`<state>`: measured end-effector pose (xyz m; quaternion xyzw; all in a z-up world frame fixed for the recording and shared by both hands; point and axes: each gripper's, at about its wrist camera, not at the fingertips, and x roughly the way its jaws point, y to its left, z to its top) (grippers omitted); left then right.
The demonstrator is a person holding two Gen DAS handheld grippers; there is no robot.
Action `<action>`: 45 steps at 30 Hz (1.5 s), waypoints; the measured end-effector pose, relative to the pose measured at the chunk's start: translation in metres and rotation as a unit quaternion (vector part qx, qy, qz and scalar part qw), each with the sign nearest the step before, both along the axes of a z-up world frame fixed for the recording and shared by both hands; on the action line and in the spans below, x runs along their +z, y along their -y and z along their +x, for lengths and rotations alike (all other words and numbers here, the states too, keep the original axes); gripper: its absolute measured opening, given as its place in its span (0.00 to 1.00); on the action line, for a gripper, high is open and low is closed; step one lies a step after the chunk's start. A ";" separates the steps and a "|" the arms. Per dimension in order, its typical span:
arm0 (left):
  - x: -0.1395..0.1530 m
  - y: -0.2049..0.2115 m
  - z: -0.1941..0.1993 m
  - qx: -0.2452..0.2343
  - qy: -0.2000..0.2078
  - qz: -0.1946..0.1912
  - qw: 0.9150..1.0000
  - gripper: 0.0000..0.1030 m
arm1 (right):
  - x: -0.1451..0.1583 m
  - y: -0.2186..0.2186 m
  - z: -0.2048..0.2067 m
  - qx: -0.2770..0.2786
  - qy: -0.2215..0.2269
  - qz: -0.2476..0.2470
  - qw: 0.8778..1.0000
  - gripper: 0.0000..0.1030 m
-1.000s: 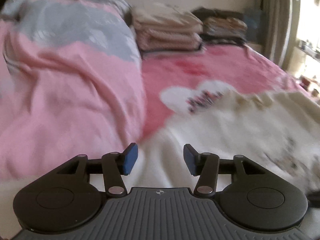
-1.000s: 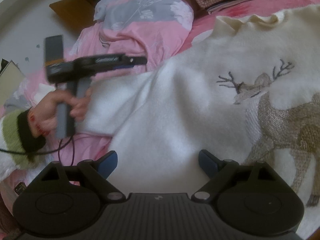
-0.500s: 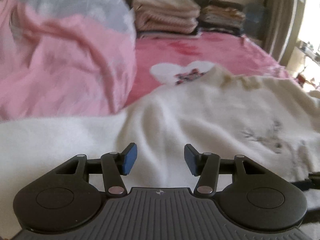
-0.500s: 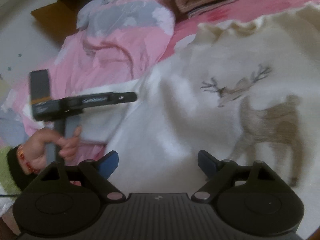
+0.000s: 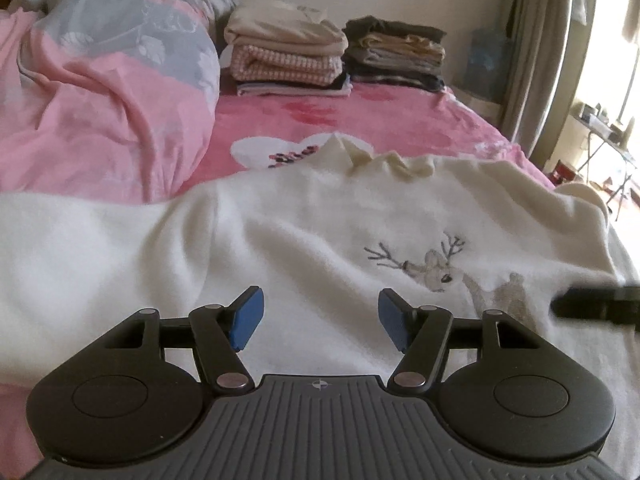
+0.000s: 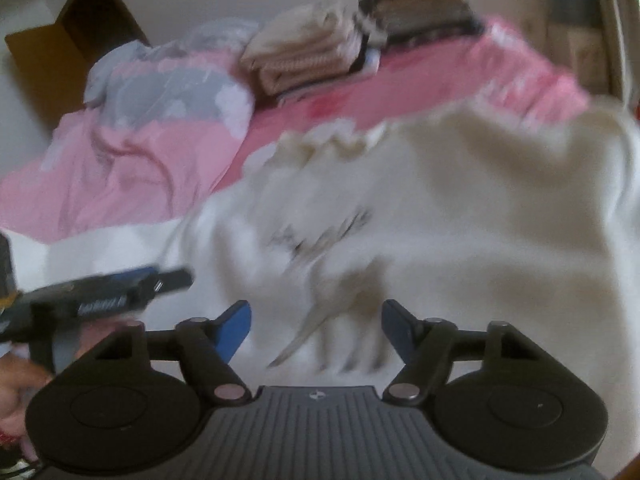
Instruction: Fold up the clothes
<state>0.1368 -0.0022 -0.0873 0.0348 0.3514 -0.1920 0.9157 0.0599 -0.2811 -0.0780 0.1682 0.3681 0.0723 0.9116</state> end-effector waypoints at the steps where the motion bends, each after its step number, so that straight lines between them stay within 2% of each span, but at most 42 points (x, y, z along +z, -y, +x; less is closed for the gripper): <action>1: -0.001 0.001 -0.001 0.002 0.006 0.001 1.000 0.60 | 0.005 0.002 0.004 0.001 0.011 -0.022 1.000 0.67; 4: -0.006 0.003 0.003 0.006 0.019 0.012 1.000 0.58 | 0.014 0.002 0.022 0.027 0.039 -0.088 0.995 0.64; 7: -0.012 0.006 0.012 0.011 0.031 0.020 0.999 0.50 | 0.013 -0.006 0.046 0.054 0.052 -0.143 0.987 0.58; 11: -0.021 0.012 0.025 0.008 0.044 0.011 0.999 0.46 | 0.000 -0.012 0.086 0.066 0.046 -0.164 0.983 0.50; 14: -0.032 0.024 0.035 -0.008 0.052 0.011 0.999 0.45 | -0.015 -0.016 0.113 0.071 0.028 -0.138 0.988 0.39; 18: -0.057 0.036 0.044 -0.011 0.048 0.022 0.999 0.44 | -0.039 -0.023 0.141 0.084 0.005 -0.104 0.991 0.32; 20: -0.066 0.036 0.043 -0.008 0.056 0.018 0.998 0.45 | -0.053 -0.026 0.154 0.081 -0.002 -0.123 0.989 0.27; 23: -0.068 0.036 0.041 -0.008 0.062 0.017 0.998 0.48 | -0.061 -0.017 0.175 0.060 0.011 -0.122 0.991 0.19; 30: -0.070 0.032 0.044 -0.013 0.057 -0.003 0.998 0.55 | -0.065 0.004 0.225 0.016 0.025 -0.135 0.990 0.14; 33: -0.068 0.028 0.045 -0.016 0.051 -0.021 0.998 0.58 | -0.065 0.013 0.242 -0.005 0.016 -0.114 0.993 0.14; 35: -0.062 0.017 0.047 -0.010 0.041 -0.050 0.998 0.59 | -0.059 0.015 0.242 -0.010 0.007 -0.098 0.995 0.16; 37: -0.056 0.005 0.048 0.001 0.031 -0.077 0.997 0.59 | -0.046 0.017 0.227 0.001 0.000 -0.059 0.998 0.18; 39: -0.050 -0.010 0.048 0.021 0.030 -0.093 0.995 0.59 | -0.030 0.009 0.201 0.051 -0.009 -0.024 0.998 0.18; 41: -0.046 -0.024 0.048 0.041 0.030 -0.103 0.993 0.59 | -0.018 -0.008 0.170 0.122 -0.024 -0.004 0.992 0.18; 43: -0.046 -0.032 0.049 0.059 0.028 -0.107 0.992 0.59 | -0.017 -0.038 0.140 0.214 -0.044 -0.008 0.976 0.18; 45: -0.047 -0.041 0.050 0.078 0.026 -0.111 0.990 0.59 | -0.026 -0.068 0.121 0.280 -0.060 -0.039 0.957 0.18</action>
